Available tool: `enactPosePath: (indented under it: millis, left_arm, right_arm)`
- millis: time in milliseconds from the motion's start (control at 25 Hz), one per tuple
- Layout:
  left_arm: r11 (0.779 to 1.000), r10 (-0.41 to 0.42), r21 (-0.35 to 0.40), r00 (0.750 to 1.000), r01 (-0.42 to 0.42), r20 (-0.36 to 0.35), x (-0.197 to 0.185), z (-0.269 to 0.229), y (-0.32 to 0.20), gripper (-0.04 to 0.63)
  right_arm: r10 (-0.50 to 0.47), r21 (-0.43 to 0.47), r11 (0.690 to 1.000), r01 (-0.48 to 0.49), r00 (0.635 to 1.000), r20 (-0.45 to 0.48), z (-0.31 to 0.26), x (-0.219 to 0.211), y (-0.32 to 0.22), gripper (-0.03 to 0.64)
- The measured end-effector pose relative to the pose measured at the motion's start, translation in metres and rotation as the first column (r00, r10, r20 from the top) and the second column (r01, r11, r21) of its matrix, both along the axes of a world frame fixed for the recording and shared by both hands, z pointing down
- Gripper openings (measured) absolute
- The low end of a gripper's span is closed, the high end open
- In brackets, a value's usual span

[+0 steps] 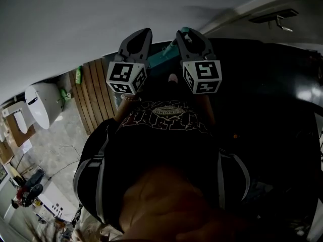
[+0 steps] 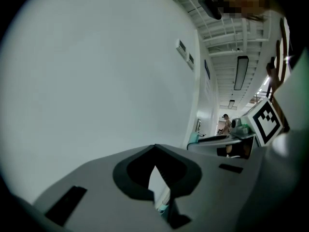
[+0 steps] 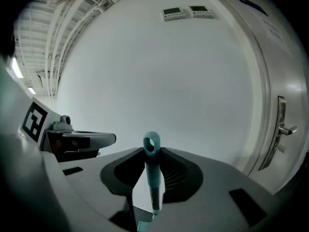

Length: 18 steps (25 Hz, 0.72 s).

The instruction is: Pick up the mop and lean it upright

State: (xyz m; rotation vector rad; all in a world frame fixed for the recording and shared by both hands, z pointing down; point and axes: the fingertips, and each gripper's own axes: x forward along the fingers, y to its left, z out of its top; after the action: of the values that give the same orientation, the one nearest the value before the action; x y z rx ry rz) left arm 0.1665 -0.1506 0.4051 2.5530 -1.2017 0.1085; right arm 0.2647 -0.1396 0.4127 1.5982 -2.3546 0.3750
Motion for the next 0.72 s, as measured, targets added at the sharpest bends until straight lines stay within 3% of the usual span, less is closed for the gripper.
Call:
enactPosePath:
  millis: [720]
  left_arm:
    - [1.000,-0.012,-0.013,0.999,0.012,0.036,0.029,0.005,-0.013,0.046]
  right_arm:
    - [0.010,-0.058,0.998,-0.012,0.999,-0.031,0.042,0.039,-0.019,0.109]
